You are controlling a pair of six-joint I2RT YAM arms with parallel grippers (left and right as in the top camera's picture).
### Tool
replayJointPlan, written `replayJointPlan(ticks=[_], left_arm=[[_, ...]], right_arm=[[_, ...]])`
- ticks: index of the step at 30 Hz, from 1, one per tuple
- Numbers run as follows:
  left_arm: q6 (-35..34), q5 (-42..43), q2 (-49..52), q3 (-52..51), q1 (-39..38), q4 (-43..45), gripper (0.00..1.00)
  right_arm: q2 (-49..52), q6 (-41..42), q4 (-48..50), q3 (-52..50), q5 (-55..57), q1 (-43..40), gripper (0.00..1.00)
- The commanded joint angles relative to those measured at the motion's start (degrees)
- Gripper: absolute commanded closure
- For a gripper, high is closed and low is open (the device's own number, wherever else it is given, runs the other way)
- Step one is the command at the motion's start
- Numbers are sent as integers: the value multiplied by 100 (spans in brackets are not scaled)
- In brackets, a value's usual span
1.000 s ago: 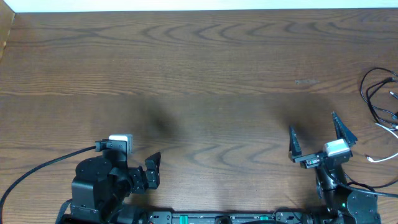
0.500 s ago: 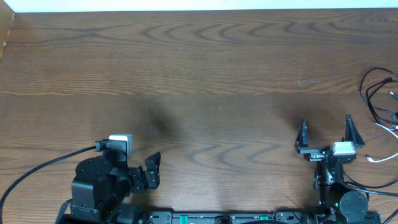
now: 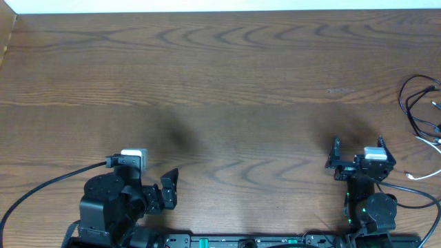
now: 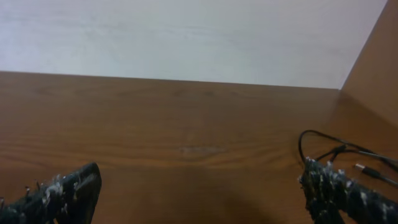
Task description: Untangle cables
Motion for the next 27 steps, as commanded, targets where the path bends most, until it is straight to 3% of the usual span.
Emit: replayJointPlan(ticks=[1, 13, 18, 27], left_arm=[[50, -35, -9, -4, 20, 0, 0], [50, -35, -9, -4, 20, 0, 0], [50, -35, -11, -4, 20, 0, 0], [50, -35, -11, -4, 20, 0, 0]], right_arm=[[-52, 278, 66, -7, 131, -35, 1], [-52, 247, -50, -7, -157, -33, 1], [-52, -549, -98, -7, -632, -33, 1], [-52, -542, -116, -7, -791, -33, 1]])
